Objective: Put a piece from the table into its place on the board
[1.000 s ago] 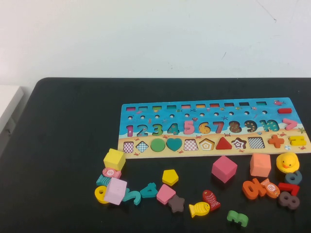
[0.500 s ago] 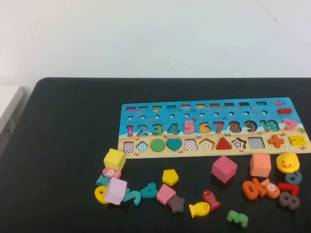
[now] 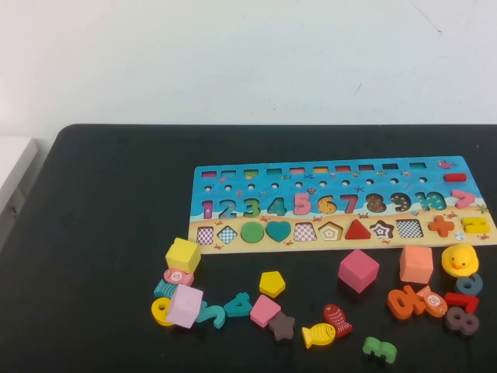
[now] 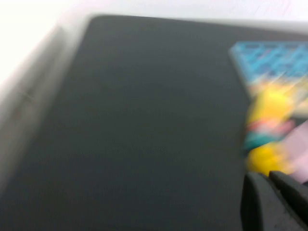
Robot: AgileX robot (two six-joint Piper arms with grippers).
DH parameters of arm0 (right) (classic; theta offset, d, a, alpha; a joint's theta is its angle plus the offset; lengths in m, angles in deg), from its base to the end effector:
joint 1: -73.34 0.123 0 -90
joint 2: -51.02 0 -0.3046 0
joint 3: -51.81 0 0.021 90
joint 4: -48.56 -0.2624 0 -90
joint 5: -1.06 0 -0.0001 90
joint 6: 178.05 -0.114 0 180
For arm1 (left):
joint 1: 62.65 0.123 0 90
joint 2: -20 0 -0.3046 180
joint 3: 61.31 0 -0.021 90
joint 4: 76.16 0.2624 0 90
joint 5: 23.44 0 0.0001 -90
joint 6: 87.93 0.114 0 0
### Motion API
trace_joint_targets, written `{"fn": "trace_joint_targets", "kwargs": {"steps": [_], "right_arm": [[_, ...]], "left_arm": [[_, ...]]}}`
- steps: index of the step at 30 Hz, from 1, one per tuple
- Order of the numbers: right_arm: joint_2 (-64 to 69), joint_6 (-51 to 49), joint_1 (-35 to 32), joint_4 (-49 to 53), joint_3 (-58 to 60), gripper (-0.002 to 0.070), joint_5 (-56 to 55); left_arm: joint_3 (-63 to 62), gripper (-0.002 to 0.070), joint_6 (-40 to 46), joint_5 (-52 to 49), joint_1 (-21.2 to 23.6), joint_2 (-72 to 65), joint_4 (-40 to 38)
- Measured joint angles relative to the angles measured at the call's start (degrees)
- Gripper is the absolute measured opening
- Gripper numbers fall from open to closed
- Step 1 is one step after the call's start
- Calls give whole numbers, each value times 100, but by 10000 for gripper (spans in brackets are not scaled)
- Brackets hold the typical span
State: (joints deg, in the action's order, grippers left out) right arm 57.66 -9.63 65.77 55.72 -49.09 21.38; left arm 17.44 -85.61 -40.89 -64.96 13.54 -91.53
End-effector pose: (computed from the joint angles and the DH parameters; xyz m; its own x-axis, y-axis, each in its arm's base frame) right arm 0.0658 -0.0137 0.1673 -0.2562 0.1195 -0.9592 0.1953 0.9783 0.0697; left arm 0.0677 -0.0118 0.1762 -0.2294 -0.2045 -0.9516 0.0703 0.9716 -0.2258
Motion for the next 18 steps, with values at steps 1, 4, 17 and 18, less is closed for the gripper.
{"fn": "trace_joint_targets", "kwargs": {"steps": [1, 4, 17, 18], "right_arm": [[0, 0, 0, 0, 0, 19, 0], [0, 0, 0, 0, 0, 18, 0], [0, 0, 0, 0, 0, 19, 0], [0, 0, 0, 0, 0, 19, 0]], "left_arm": [[0, -3, -265, 26, 0, 0, -571], [10, -3, -731, 201, 0, 0, -2155], [-479, -3, 332, 384, 0, -18, -3739], [-726, -3, 554, 274, 0, -96, -3682]]}}
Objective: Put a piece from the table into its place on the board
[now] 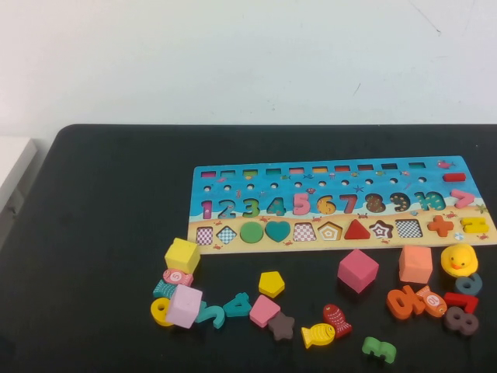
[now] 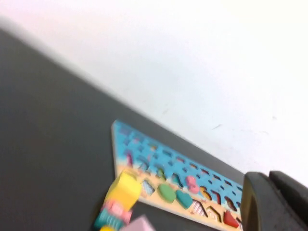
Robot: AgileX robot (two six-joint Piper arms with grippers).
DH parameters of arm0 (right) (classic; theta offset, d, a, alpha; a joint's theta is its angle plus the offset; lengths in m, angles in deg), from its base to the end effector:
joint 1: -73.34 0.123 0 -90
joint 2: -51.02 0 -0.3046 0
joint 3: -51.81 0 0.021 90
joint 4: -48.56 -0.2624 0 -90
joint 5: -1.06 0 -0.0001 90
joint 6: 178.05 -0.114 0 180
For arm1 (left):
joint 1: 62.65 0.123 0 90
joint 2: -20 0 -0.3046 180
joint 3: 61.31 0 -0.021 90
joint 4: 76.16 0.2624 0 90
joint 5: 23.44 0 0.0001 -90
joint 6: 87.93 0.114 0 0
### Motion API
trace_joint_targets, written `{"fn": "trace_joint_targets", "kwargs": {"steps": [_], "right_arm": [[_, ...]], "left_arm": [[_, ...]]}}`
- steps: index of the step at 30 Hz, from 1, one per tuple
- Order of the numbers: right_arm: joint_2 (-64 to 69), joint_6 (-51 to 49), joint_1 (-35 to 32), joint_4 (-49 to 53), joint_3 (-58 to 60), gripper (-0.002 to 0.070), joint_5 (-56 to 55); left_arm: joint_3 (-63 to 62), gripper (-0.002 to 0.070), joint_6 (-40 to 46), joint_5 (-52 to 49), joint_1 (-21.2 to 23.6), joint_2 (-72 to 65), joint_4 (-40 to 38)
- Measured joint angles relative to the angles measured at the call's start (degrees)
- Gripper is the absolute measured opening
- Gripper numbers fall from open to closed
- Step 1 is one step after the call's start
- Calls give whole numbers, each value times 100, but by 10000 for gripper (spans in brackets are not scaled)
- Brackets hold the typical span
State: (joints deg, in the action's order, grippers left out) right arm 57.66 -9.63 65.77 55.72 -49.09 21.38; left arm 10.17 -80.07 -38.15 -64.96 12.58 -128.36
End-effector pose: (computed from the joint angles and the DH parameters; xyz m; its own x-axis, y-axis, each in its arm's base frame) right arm 0.0658 -0.0137 0.1673 -0.2562 0.1195 -0.9592 0.1953 0.9783 0.0697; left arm 0.0620 -0.0255 0.2372 -0.1400 -0.6682 -0.7307 0.1977 0.7043 -0.6819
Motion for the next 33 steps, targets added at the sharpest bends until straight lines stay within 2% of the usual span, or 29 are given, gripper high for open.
{"fn": "trace_joint_targets", "kwargs": {"steps": [2, 3, 9, 13, 17, 21, 26, 27, 33], "right_arm": [[0, 0, 0, 0, 0, 19, 0], [0, 0, 0, 0, 0, 19, 0], [0, 0, 0, 0, 0, 18, 0], [0, 0, 0, 0, 0, 19, 2], [0, 0, 0, 0, 0, 19, 2], [0, 0, 0, 0, 0, 19, 2], [0, 0, 0, 0, 0, 19, 2], [0, 0, 0, 0, 0, 19, 2], [0, 0, 0, 0, 0, 19, 2]], "left_arm": [[-468, -3, 340, -327, 0, -283, 213], [-996, -3, 675, -882, 0, -774, 543], [-2495, -3, 1919, -2663, 0, -2787, 1314], [-3290, -3, 2511, -3285, 0, -4211, 1725], [-3910, -3, 2804, -3433, -55, -5479, 2188], [-4384, -3, 2614, -3456, -727, -6578, 2931], [-4831, -3, 1863, -3273, -1757, -7436, 3933], [-5017, -2, 1554, -3239, -2072, -7712, 4247], [-5801, -2, 977, -3318, -2728, -8529, 4790]]}}
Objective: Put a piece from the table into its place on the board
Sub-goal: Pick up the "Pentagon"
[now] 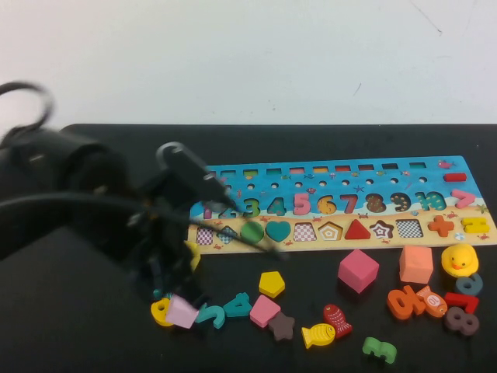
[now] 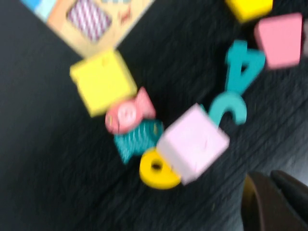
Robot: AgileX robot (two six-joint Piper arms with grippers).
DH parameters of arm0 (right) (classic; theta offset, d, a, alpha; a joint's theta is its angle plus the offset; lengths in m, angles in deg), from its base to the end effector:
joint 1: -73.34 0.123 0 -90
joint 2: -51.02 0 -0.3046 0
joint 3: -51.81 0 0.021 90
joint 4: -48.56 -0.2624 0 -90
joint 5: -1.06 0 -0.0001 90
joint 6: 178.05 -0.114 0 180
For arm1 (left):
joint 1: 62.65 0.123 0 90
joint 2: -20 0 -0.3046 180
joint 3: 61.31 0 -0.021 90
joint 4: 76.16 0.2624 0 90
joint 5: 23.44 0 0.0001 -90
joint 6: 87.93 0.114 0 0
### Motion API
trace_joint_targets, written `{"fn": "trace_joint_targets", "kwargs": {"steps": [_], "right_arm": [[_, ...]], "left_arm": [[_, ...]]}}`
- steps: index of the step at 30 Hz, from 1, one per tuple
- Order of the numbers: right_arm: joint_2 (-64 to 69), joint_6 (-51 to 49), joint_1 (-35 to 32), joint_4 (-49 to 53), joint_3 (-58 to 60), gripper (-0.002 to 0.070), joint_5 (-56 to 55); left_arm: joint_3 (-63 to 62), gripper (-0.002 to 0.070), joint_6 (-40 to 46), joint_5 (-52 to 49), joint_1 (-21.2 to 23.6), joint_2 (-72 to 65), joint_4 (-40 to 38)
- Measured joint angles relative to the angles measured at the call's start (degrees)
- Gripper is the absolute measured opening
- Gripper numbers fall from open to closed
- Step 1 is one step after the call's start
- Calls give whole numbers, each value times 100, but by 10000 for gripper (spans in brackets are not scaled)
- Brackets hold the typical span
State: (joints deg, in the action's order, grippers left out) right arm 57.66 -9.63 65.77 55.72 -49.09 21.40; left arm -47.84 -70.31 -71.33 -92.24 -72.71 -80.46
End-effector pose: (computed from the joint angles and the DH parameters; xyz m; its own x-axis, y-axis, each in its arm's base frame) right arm 0.0658 -0.0137 0.1673 -0.2565 0.1195 -0.9591 0.1954 0.9783 0.0697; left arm 0.2769 -0.1646 0.2720 -0.6250 0.6469 -0.4368 0.6961 0.7152 0.0632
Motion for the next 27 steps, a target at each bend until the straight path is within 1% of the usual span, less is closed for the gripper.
{"fn": "trace_joint_targets", "kwargs": {"steps": [2, 11, 13, 16, 18, 19, 21, 22, 24, 27], "right_arm": [[0, 0, 0, 0, 0, 19, 0], [0, 0, 0, 0, 0, 19, 0], [0, 0, 0, 0, 0, 19, 0], [0, 0, 0, 4, 0, 19, 0], [0, 0, 0, 4, 0, 19, 0], [0, 0, 0, 4, 0, 19, 0], [0, 0, 0, 4, 0, 19, 0], [0, 0, 0, 4, 0, 19, 0], [0, 0, 0, 4, 0, 19, 0], [0, 0, 0, 4, 0, 19, 0]], "left_arm": [[-324, -2, -75, -68, -132, -259, 26], [-1413, -1, -310, -397, -391, -1334, 120], [-1607, 12, -320, -425, -483, -1580, 120], [-2041, 128, -458, -493, -555, -2113, 120], [-2311, 232, -628, -547, -565, -2420, 164], [-2441, 309, -745, -605, -565, -2575, 220], [-2682, 405, -870, -684, -565, -2863, 269], [-2785, 440, -911, -711, -565, -2996, 279], [-2938, 476, -957, -748, -567, -3213, 279], [-3094, 483, -1072, -747, -578, -3494, 279]]}}
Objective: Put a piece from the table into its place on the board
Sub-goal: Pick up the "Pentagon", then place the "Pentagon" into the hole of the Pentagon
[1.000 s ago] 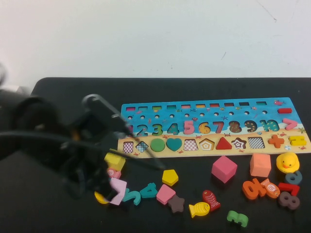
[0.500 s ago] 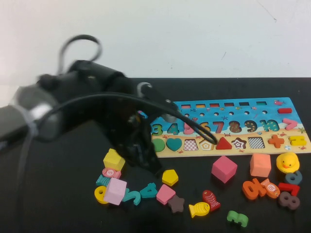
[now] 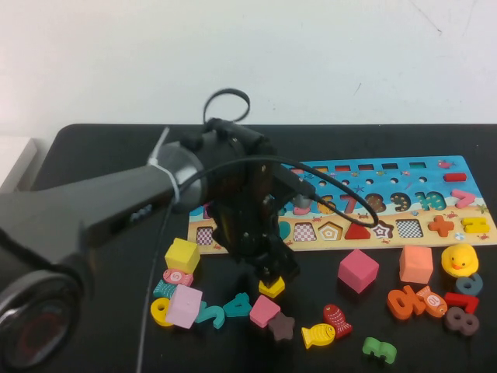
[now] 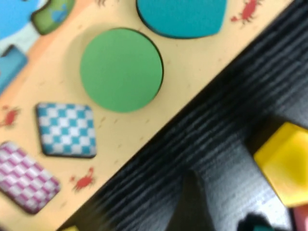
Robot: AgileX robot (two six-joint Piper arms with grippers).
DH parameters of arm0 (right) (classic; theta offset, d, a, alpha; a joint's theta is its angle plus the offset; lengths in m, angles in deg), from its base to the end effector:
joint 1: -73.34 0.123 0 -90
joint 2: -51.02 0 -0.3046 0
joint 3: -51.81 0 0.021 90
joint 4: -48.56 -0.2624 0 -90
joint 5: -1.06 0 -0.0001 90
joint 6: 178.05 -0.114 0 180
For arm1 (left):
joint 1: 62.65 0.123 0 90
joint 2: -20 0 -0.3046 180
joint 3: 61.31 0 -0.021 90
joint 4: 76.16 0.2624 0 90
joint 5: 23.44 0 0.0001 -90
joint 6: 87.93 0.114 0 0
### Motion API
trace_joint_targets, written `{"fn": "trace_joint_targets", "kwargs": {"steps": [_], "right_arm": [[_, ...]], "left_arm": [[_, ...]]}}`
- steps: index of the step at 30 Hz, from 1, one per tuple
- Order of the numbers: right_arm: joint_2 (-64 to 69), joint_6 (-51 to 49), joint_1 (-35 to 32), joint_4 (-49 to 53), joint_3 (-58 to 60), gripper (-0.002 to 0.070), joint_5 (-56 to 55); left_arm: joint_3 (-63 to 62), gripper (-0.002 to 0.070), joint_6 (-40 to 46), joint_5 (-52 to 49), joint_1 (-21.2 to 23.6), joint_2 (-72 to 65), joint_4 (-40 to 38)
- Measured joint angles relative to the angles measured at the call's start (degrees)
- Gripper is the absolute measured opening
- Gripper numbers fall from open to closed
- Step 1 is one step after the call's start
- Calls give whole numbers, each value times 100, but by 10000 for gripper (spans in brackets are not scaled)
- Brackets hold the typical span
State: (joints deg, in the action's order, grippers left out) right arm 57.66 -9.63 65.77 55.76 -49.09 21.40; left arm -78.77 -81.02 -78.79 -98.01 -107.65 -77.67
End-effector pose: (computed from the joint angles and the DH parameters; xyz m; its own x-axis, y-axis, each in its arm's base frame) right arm 0.0658 -0.0138 0.1673 -0.2566 0.1189 -0.9592 0.1954 0.9783 0.0690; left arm 0.3802 -0.2728 0.1829 -0.7238 0.6429 -0.2507 0.6630 0.7486 0.0055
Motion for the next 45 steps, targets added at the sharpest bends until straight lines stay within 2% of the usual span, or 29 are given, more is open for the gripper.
{"fn": "trace_joint_targets", "kwargs": {"steps": [21, 24, 28, 36, 45], "right_arm": [[0, 0, 0, 13, 0, 19, 0], [0, 0, 0, 13, 0, 19, 0], [0, 0, 0, 13, 0, 19, 0], [0, 0, 0, 13, 0, 19, 0], [0, 0, 0, 22, 0, 19, 0]], "left_arm": [[-94, 480, -126, 240, -219, -329, -383], [-94, 447, -164, 206, -219, -329, -372], [-94, 307, -202, 206, -219, -333, -308], [-605, 310, -154, -202, -347, -311, 334], [-1647, 310, 548, -100, -499, -561, 448]]}}
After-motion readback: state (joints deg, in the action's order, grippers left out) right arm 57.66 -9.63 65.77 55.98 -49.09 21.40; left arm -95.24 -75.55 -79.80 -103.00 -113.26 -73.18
